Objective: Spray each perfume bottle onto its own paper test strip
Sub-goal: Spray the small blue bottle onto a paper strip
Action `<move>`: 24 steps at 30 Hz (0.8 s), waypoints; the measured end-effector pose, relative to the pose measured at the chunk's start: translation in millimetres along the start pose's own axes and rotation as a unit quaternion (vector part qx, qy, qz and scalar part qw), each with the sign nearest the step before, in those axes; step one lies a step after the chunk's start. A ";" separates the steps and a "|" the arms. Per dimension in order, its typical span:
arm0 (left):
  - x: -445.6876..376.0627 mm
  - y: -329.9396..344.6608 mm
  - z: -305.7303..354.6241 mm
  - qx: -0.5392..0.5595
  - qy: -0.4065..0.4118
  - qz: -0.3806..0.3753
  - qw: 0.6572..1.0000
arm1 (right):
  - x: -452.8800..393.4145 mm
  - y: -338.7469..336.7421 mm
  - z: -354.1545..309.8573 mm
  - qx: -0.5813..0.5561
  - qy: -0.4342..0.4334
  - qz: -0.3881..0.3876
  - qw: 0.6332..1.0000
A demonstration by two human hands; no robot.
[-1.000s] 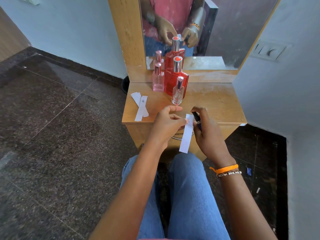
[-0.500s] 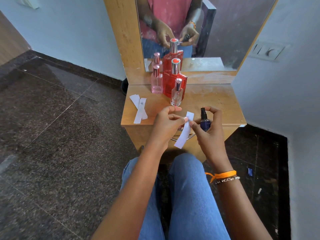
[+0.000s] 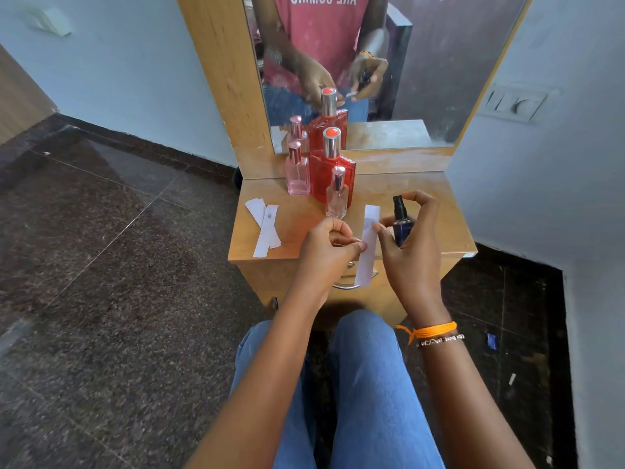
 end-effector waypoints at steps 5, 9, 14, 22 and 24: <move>-18.6 7.0 4.7 -0.171 0.041 0.045 0.983 | -5.3 -10.9 -1.1 0.029 -0.013 0.019 0.999; -18.4 17.4 2.8 -0.264 0.083 0.071 0.958 | 0.9 -15.2 3.7 0.036 -0.007 0.023 0.999; -12.7 23.6 1.9 -0.344 0.103 0.104 0.928 | 3.8 -12.9 9.9 0.042 0.004 0.018 0.999; -14.8 21.6 0.7 -0.365 0.117 0.116 0.916 | 3.3 -13.6 14.9 0.035 0.009 0.015 0.999; -19.9 22.7 1.4 -0.366 0.120 0.113 0.916 | 4.0 -14.9 14.1 0.032 0.010 0.014 0.999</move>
Point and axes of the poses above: each hand's wrist, its own x-axis away from the middle knuckle, its own y-axis out of the palm, z = x × y, the point moved 4 cm from there along -x, towards the middle knuckle, and after that the axes turned 9 degrees about -z, right-handed, at the moved point
